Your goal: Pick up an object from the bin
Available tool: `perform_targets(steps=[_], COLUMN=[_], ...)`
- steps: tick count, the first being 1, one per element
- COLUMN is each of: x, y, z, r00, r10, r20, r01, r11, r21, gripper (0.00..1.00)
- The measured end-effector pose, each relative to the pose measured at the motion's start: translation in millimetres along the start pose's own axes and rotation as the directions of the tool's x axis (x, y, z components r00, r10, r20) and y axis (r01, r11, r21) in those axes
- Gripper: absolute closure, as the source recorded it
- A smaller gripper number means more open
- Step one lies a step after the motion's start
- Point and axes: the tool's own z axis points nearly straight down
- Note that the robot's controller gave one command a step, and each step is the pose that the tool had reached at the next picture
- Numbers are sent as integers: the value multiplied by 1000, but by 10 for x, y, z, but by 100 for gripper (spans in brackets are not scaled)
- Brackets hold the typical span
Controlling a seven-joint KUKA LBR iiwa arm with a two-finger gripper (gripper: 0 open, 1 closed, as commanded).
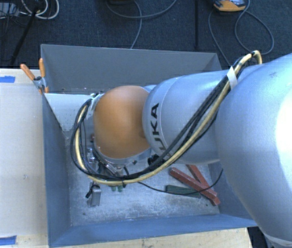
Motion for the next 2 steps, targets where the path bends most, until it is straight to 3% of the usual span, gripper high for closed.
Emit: perform_targets(steps=[1,2], x=[-300,-540], y=[-418,-1154], z=[-70,775], r00=[953,922], r10=[-303,-386], r20=[11,2], r01=[303,386], r11=[953,922], r21=[2,2], gripper=[0,0])
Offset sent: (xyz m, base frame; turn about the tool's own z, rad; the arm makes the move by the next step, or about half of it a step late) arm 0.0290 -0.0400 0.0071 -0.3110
